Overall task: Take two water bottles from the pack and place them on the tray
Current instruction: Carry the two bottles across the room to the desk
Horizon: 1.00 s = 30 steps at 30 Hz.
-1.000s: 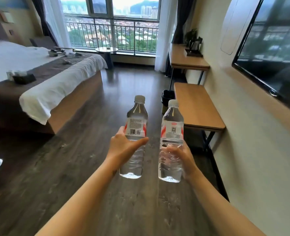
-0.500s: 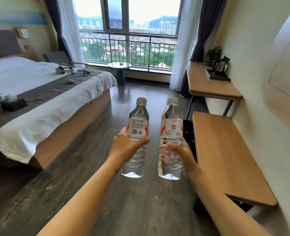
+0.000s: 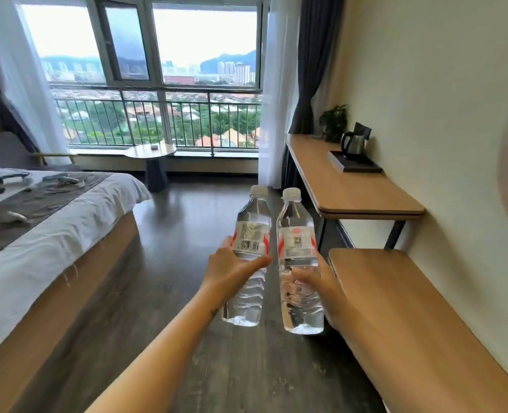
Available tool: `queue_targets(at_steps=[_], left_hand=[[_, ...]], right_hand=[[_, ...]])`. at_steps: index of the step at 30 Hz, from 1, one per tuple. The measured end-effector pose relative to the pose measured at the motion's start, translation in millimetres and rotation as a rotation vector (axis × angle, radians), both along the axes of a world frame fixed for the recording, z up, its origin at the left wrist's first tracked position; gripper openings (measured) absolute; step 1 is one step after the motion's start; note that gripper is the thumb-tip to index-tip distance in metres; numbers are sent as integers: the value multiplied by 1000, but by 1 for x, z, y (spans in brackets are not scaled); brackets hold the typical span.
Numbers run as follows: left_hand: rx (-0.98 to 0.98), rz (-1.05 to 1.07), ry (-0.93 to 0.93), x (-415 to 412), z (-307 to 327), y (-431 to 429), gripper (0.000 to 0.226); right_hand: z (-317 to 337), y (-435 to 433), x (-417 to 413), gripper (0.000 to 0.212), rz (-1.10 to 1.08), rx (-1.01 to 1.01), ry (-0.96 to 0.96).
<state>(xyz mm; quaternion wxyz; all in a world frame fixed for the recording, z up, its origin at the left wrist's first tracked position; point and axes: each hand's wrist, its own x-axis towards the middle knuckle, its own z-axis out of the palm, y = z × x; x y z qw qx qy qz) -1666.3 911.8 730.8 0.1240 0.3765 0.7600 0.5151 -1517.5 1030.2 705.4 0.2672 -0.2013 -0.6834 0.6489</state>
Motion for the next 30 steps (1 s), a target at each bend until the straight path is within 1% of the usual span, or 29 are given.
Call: queue_targets(at_steps=[3,7,10,14,16,20,24,26,28,30], left_hand=[[-5,-29,11,-67,5,66,53],[13,-36,40,-161,-4,158,53],[23,-24,79,-239,-11,237,53],[31,-3,91,-339,0,336,52],[37,3,100,-383,12,377,49],[47,4,94,-474,23,459,45],[66,-25,73,-557,16,550,43],[63,-69,56,-593,9,602,44],[66,-140,49,-631,3,661,48],[64,-218,57,-665,2,720,52]], right_hand=[[12,63,-57,89,-55,2,23],[8,150,-146,85,-97,14,65],[0,223,-226,78,-108,15,120],[8,322,-328,73,-83,28,125],[19,367,-375,65,-77,17,131],[25,461,-465,43,-44,-97,155],[14,550,-538,29,-129,-100,157],[6,591,-568,31,-182,-86,152],[-2,636,-603,43,-232,-49,141],[-5,681,-634,52,-311,-54,129]])
